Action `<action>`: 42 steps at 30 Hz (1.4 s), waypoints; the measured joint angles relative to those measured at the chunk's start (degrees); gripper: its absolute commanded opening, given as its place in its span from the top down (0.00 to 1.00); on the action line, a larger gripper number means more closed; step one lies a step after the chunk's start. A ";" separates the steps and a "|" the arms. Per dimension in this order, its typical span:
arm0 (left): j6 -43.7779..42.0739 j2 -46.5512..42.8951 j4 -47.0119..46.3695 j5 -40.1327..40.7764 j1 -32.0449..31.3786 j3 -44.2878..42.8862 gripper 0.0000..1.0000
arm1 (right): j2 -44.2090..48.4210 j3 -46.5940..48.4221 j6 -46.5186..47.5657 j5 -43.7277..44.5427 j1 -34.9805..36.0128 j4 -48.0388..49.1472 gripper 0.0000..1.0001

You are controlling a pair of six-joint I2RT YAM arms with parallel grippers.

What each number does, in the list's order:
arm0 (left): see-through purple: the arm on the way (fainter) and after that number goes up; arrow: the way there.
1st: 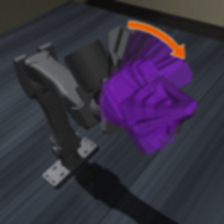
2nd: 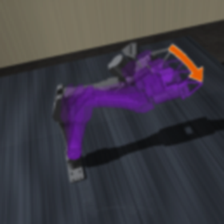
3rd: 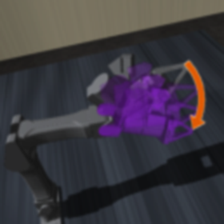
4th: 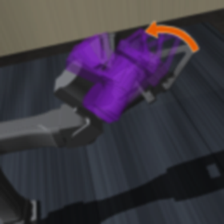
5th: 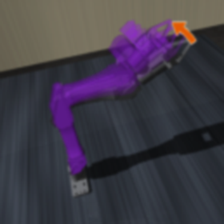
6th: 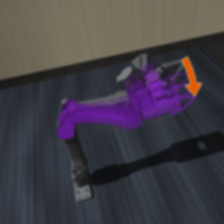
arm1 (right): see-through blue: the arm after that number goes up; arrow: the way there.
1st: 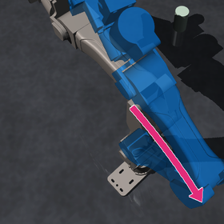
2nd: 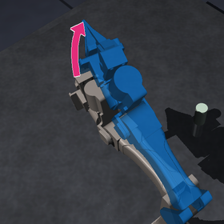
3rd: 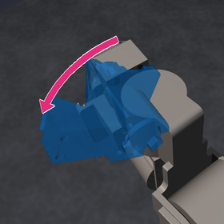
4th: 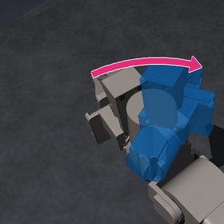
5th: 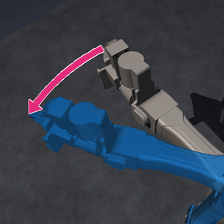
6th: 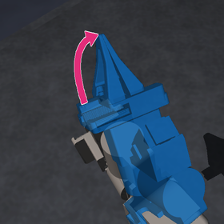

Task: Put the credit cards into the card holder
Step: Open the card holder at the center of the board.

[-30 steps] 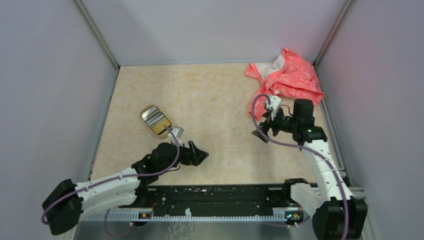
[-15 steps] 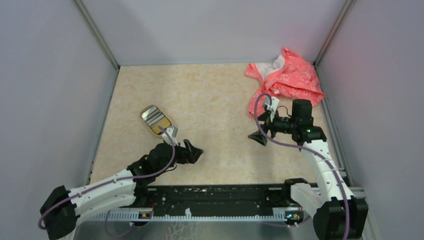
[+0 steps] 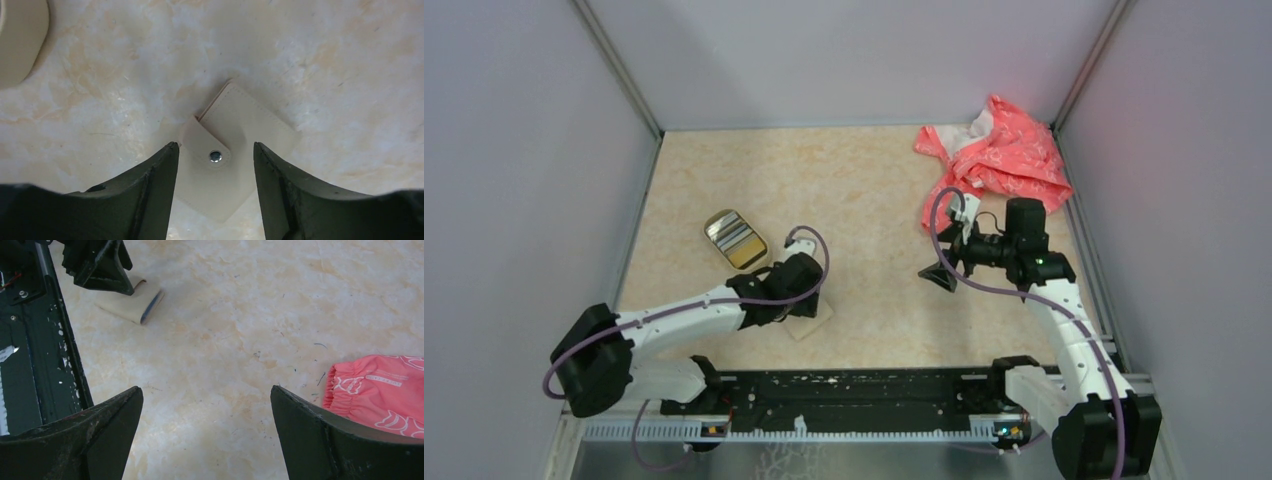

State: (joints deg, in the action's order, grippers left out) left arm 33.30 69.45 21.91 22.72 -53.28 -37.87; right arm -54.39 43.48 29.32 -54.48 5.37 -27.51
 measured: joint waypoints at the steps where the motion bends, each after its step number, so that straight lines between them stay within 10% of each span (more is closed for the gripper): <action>1: -1.20 1.68 0.83 -0.35 0.00 -0.37 0.37 | 0.00 0.00 0.00 0.00 0.11 0.00 0.02; 42: 0.00 3.08 -2.25 -27.56 9.25 4.72 0.61 | 0.79 0.00 -0.04 -0.11 0.63 0.31 0.02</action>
State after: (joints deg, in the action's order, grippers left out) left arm 33.30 72.53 19.66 -4.84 -44.03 -33.15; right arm -53.60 43.48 29.28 -54.59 6.00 -27.20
